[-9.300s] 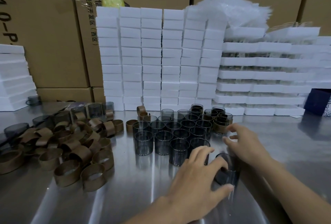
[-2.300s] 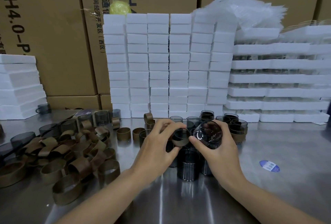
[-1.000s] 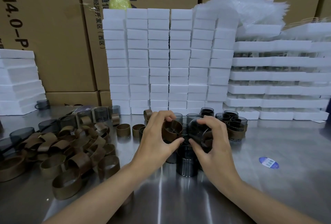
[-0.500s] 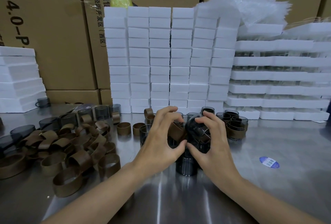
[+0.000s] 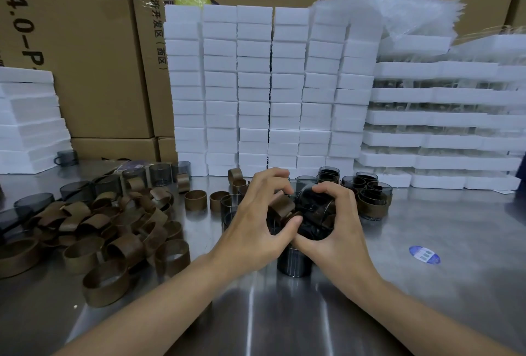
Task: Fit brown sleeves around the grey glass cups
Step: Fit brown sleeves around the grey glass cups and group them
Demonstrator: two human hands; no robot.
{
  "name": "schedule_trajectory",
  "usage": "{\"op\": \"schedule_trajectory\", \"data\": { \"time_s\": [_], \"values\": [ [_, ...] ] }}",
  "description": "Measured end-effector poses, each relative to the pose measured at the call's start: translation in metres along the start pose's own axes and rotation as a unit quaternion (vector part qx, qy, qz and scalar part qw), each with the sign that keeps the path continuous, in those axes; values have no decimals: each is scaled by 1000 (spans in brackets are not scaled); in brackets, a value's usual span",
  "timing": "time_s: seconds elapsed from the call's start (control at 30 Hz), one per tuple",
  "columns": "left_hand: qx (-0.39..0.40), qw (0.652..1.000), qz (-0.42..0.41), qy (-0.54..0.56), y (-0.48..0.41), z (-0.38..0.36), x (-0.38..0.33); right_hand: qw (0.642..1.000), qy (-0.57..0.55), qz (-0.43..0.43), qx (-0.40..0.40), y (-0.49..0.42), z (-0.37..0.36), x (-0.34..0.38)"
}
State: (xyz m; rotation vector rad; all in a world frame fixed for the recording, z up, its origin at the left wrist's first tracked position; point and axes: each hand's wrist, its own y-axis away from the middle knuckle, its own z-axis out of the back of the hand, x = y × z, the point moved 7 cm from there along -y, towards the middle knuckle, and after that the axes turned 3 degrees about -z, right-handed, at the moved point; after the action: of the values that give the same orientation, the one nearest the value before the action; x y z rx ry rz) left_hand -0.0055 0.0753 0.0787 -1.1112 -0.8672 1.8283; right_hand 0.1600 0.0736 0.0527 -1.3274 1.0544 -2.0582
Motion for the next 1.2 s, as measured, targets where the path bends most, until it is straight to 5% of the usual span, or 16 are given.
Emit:
{"op": "schedule_trajectory", "data": {
  "time_s": [0.23, 0.6, 1.2],
  "values": [
    [10, 997, 64, 33, 2, -6, 11, 996, -45, -78, 17, -3, 0, -6],
    [29, 973, 205, 107, 6, -7, 35, 996, -49, -81, -1, -3, 4, 3],
    [-12, 982, 175, 64, 1, -5, 29, 990, -113, -88, -13, -6, 0, 22]
  ]
}}
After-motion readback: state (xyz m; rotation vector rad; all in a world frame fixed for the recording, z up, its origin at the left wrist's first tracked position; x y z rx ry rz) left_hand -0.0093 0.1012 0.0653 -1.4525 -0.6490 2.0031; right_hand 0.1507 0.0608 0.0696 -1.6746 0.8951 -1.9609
